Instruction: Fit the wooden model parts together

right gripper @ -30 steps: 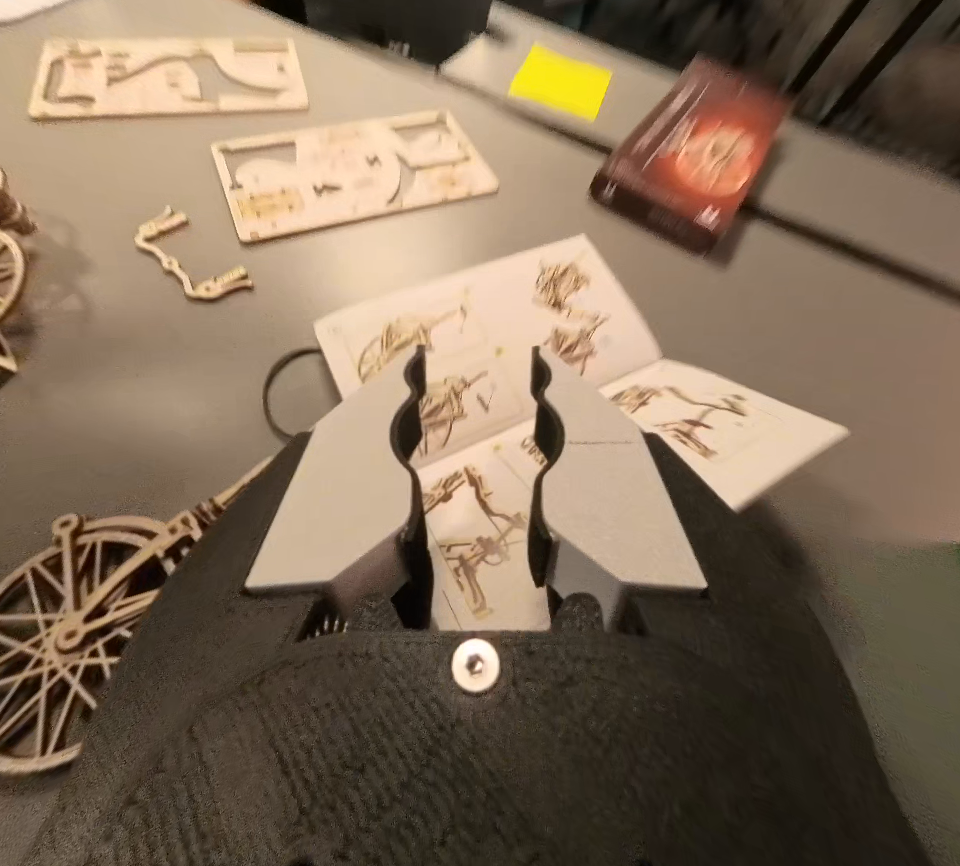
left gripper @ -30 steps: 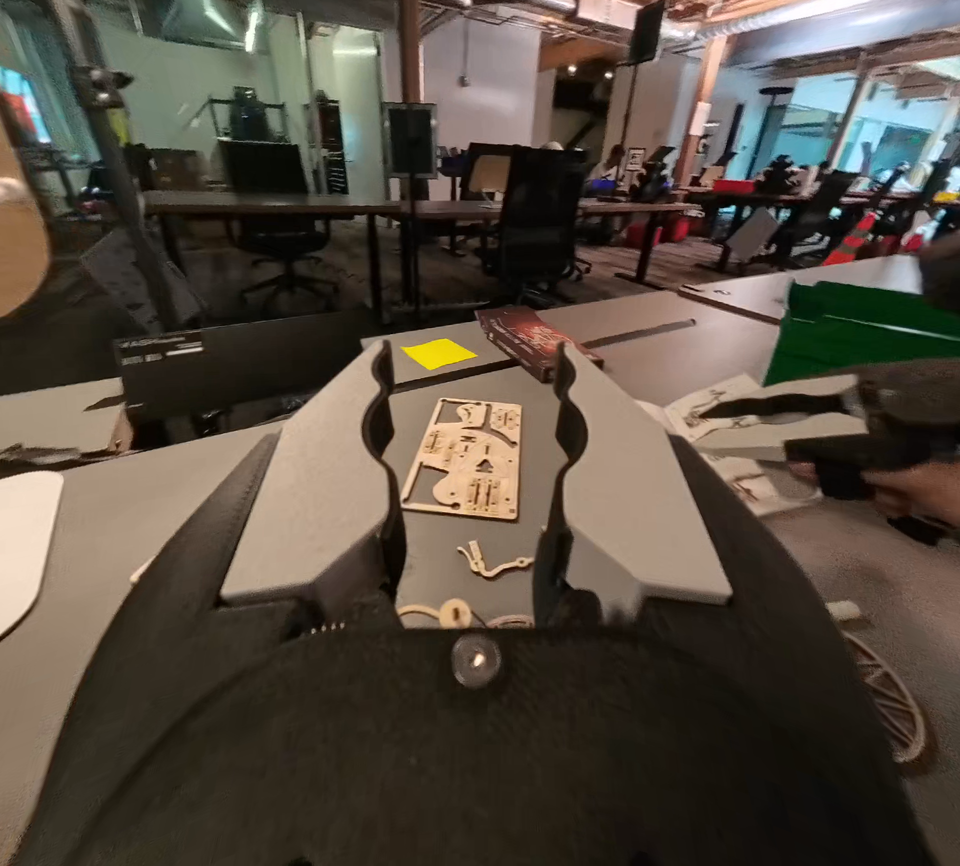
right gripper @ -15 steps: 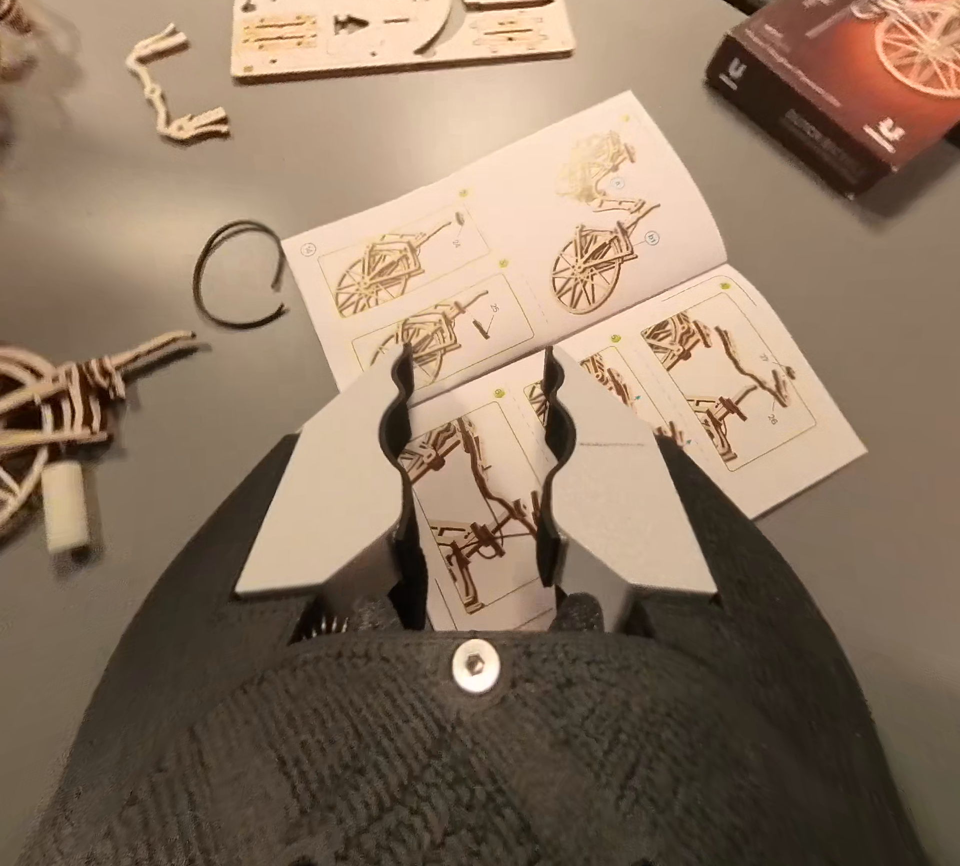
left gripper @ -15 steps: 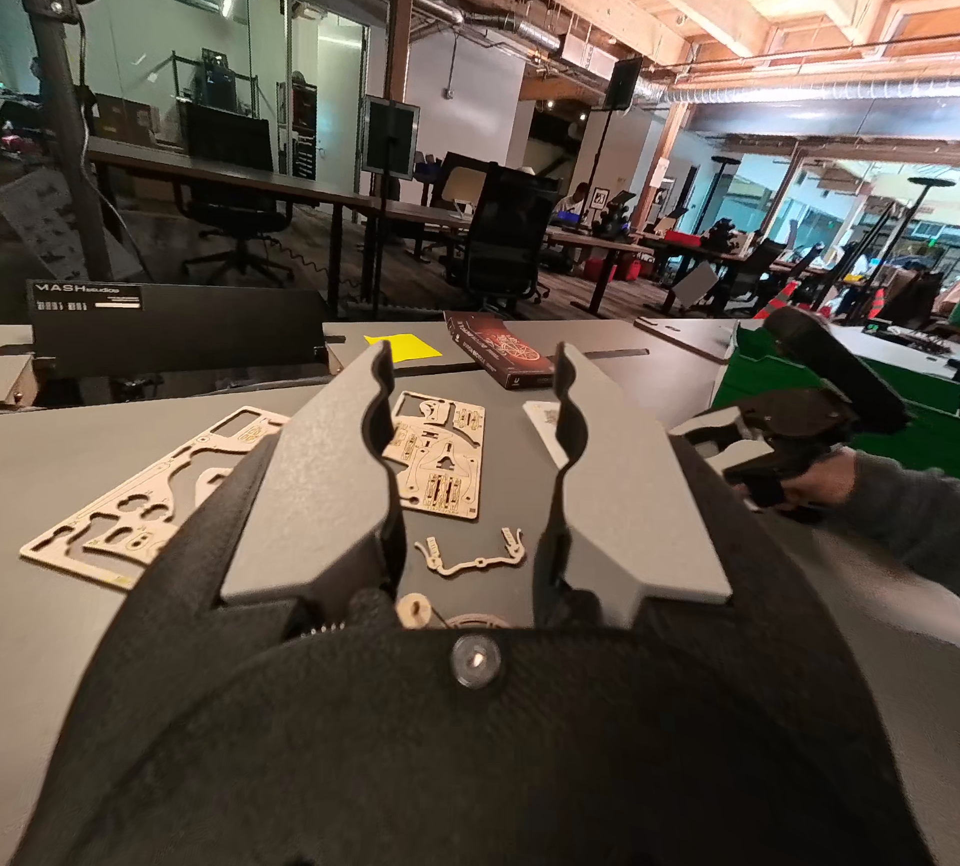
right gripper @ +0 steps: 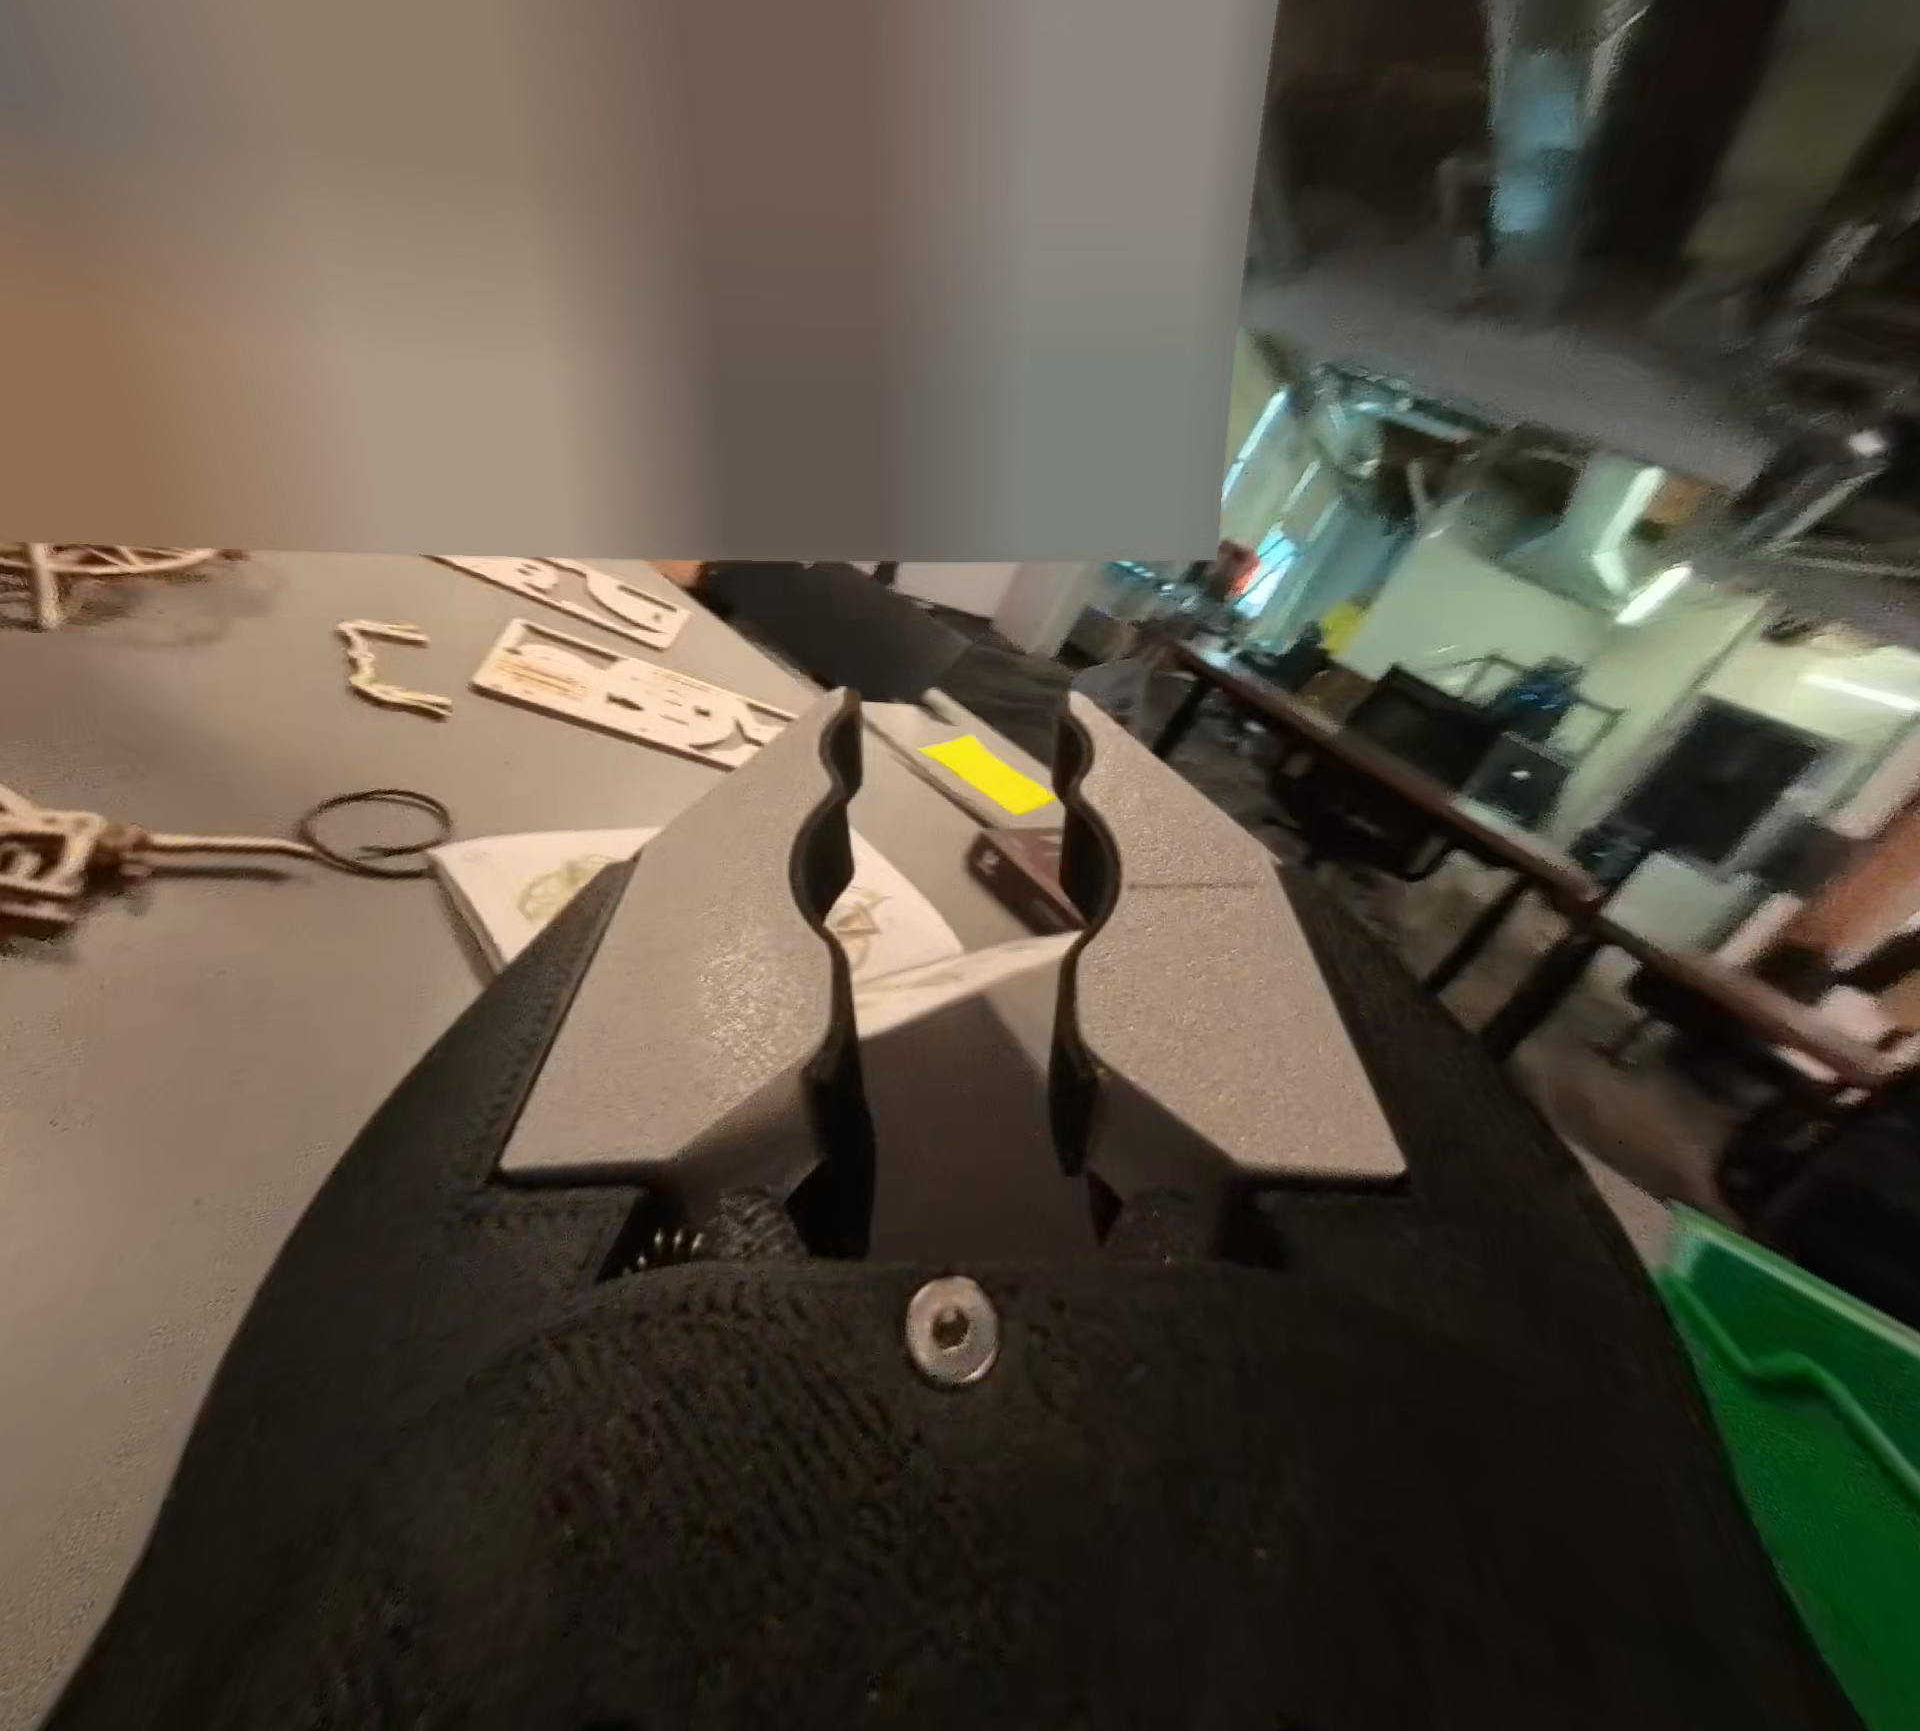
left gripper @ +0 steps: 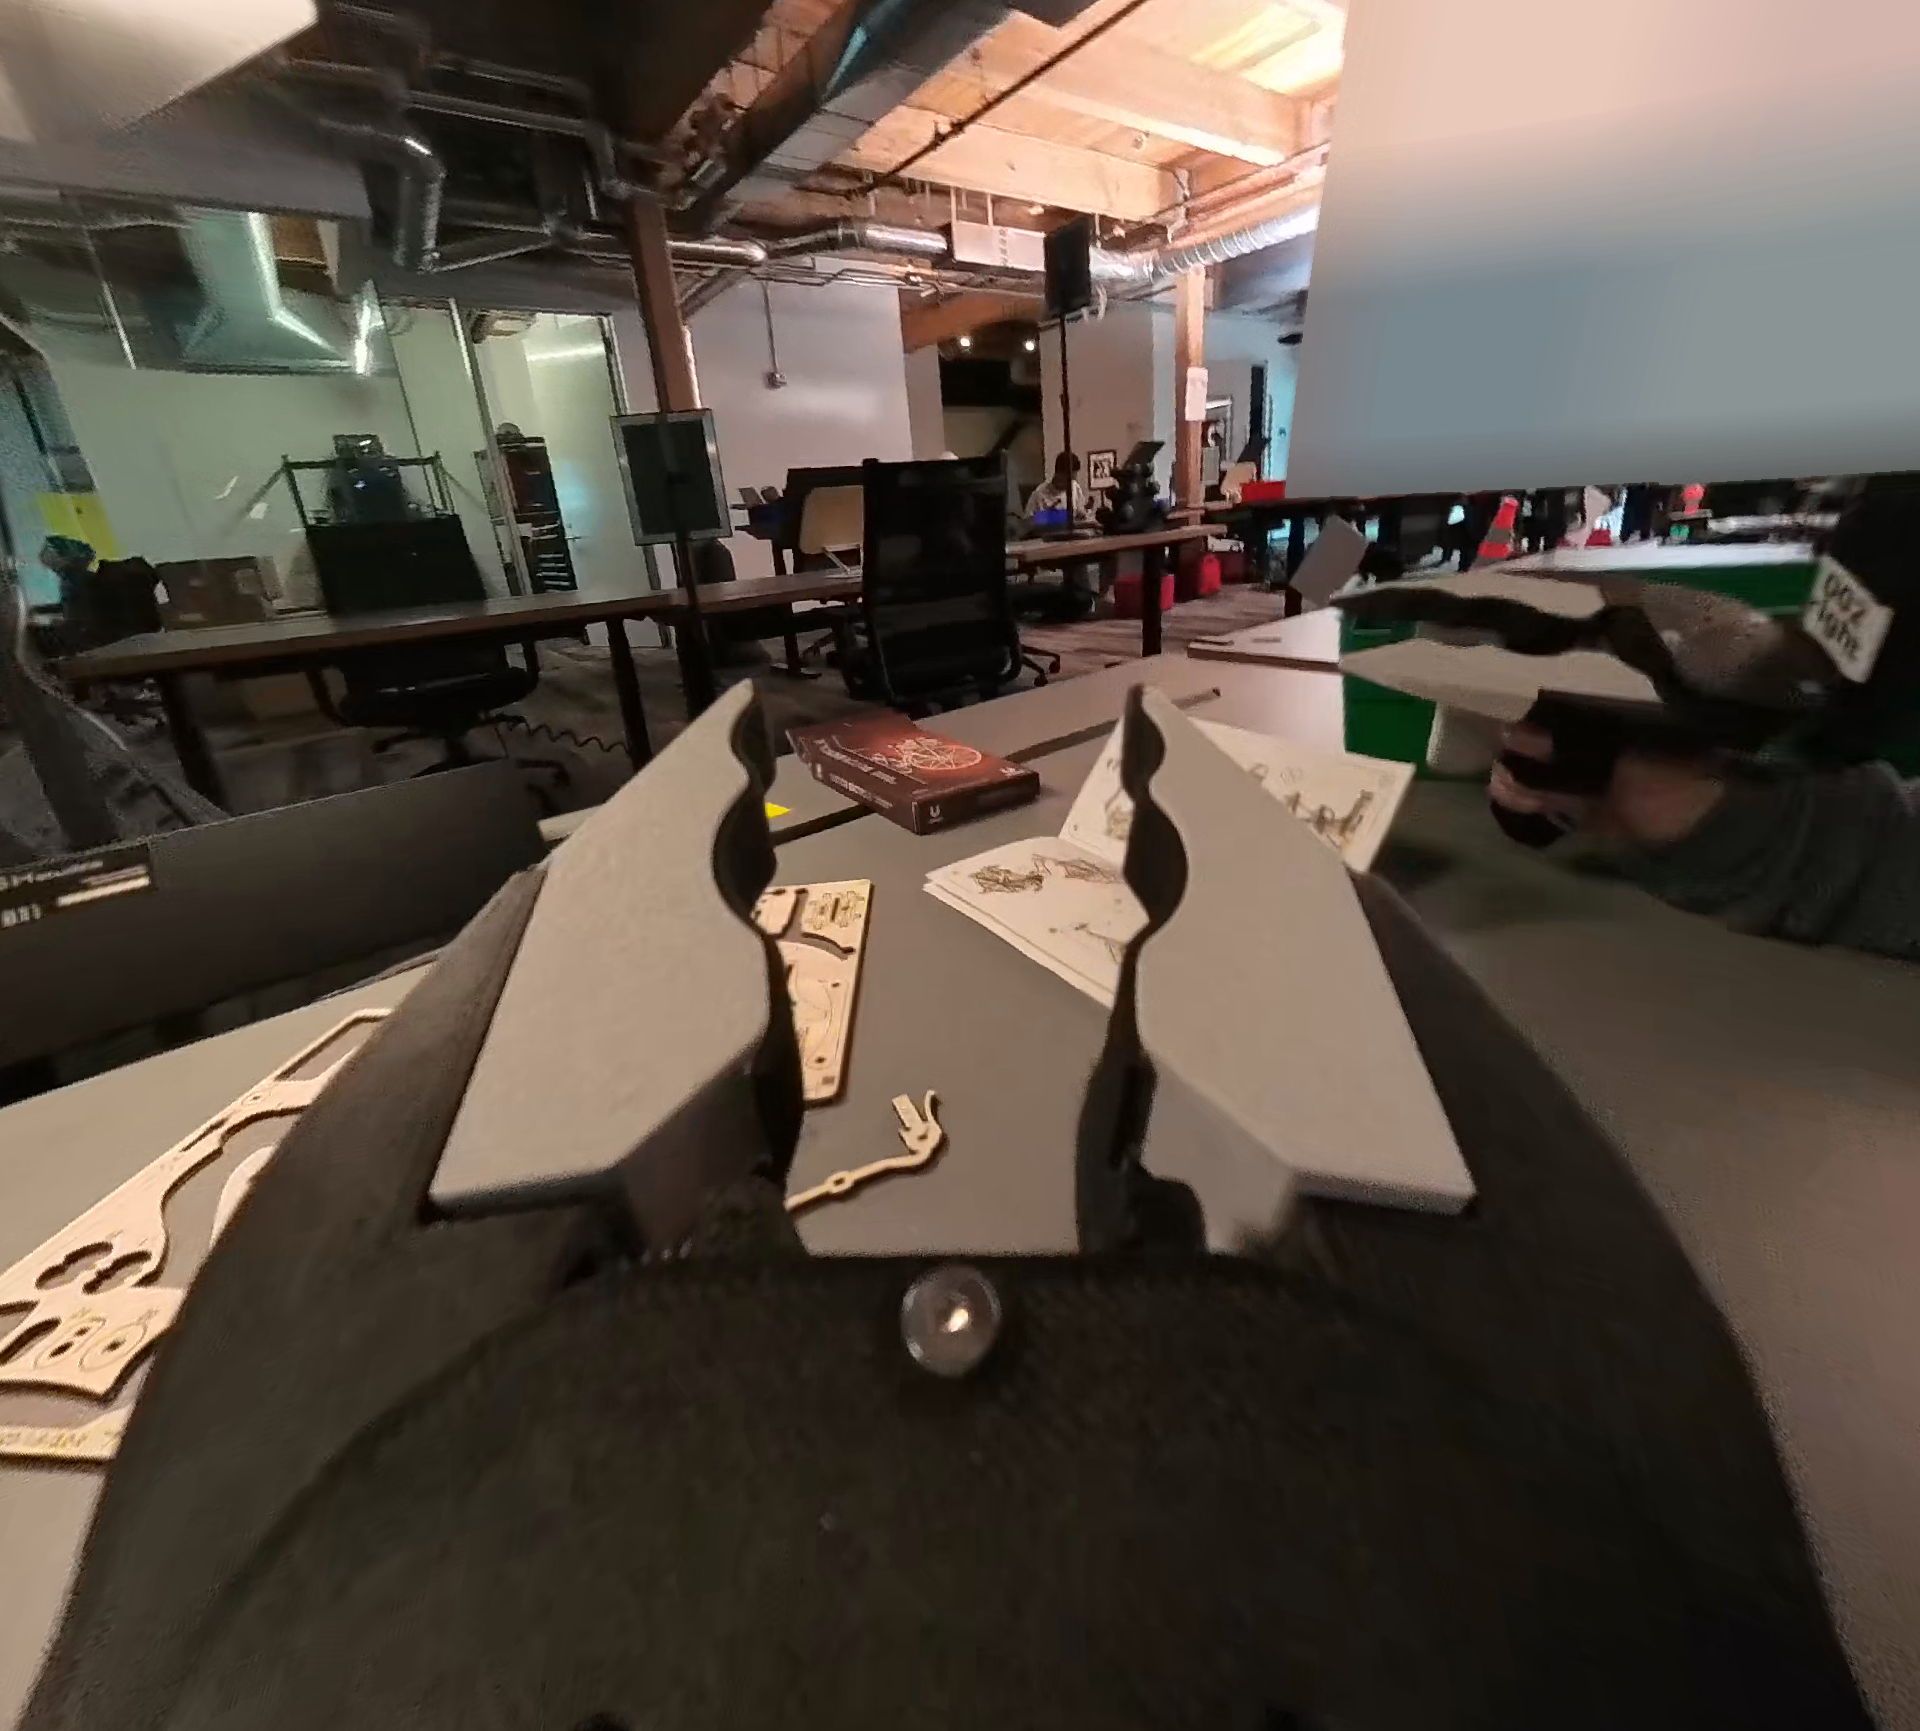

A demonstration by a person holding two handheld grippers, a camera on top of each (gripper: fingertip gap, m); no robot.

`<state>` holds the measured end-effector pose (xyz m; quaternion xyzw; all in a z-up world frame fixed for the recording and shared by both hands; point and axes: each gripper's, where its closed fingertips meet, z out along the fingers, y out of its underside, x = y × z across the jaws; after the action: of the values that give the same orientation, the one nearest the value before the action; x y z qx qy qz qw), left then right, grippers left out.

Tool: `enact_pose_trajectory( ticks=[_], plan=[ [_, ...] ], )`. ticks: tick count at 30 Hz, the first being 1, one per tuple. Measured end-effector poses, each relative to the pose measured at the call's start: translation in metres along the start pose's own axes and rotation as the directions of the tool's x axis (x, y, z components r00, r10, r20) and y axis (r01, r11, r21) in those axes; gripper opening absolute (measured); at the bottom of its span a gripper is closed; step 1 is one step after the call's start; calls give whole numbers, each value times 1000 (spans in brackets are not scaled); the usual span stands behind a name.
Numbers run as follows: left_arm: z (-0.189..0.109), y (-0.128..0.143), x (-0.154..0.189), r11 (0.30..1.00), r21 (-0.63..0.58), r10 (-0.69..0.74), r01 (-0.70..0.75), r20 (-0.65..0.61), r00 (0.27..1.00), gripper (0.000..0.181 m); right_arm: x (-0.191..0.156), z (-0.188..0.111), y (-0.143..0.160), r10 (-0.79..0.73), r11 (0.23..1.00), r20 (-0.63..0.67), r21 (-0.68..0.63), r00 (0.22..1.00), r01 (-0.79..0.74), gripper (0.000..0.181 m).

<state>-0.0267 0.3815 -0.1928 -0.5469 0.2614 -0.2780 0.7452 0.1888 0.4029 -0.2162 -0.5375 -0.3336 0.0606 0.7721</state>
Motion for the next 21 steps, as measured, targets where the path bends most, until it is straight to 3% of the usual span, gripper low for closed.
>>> enact_pose_trajectory(
  ticks=[4,13,17,21],
  plan=[
    [3,7,9,999,-27,37,-38,-29,999,66,14,-2,2,-55,998,-76,1,996,55,37],
    [5,2,7,999,-1,40,-40,-12,999,66,20,1,11,-67,998,-86,-20,994,65,35],
    [5,-2,4,999,15,34,-34,-7,999,66,13,2,13,-82,996,-48,-25,996,81,35],
    [12,13,-7,998,-45,49,-48,26,998,70,0,1,7,-76,997,35,9,996,76,37]
  ],
)
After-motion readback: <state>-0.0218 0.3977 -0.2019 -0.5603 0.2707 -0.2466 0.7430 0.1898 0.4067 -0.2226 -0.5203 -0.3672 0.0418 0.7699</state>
